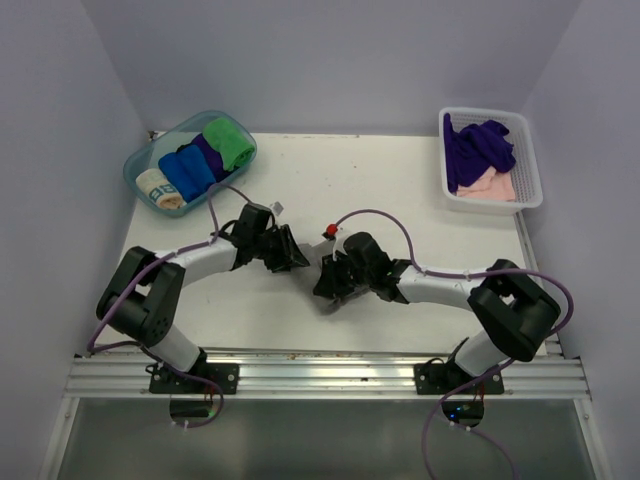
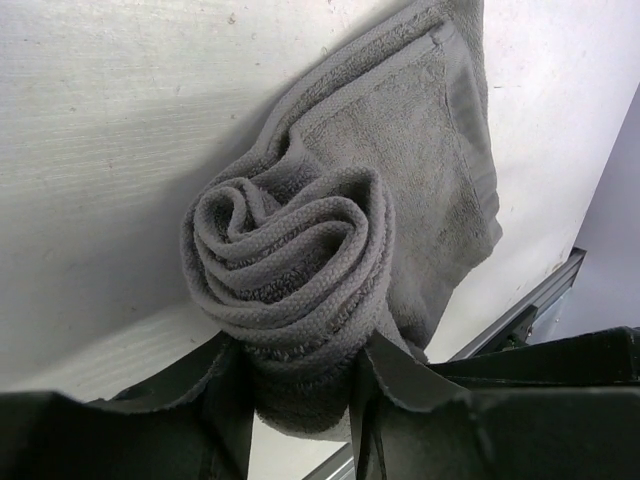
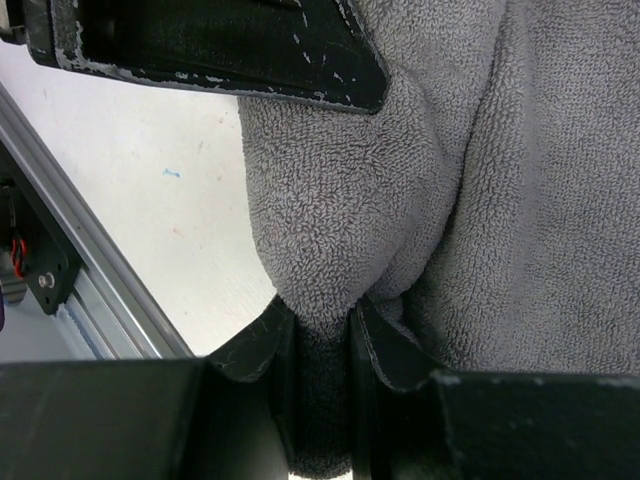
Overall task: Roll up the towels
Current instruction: Roll the towel
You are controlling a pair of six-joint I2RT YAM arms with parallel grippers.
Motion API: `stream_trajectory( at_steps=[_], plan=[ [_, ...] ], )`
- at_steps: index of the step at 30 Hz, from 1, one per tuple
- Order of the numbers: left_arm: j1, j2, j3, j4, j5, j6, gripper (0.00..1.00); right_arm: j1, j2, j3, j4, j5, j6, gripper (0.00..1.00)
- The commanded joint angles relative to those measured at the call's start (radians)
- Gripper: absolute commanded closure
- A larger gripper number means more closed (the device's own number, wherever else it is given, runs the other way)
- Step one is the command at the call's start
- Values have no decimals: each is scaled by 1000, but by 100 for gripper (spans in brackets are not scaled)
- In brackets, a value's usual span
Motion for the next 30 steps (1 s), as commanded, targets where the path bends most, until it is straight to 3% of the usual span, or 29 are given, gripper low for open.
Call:
stream_trajectory(
  at_steps=[1, 2, 5, 6, 10, 12, 18, 25, 30],
  plan=[
    [-14, 0, 0, 1, -38, -27, 64, 2, -29, 20, -82, 27, -30, 87],
    [-14, -2, 1, -9, -49, -32, 66, 3, -41, 28, -118, 39, -46, 68],
    [-14, -6, 3, -36, -63, -44, 66, 11, -99, 55, -207, 124, -86, 41],
    [-14, -5, 6, -49, -67, -49, 67, 23, -130, 72, -253, 185, -96, 38],
    [-14, -8, 3, -65, -77, -59, 67, 85, -176, 130, -339, 335, -151, 34],
    [-14, -12, 3, -69, -81, -65, 67, 169, -175, 164, -404, 498, -197, 34],
    [-18, -22, 6, -90, -95, -73, 67, 365, -42, 313, -499, 806, -286, 34],
    [-18, -22, 12, -105, -104, -73, 67, 490, 118, 411, -524, 1038, -361, 34],
    [-16, -23, 15, -110, -106, -73, 67, 505, 184, 413, -510, 1070, -370, 36]
  ],
)
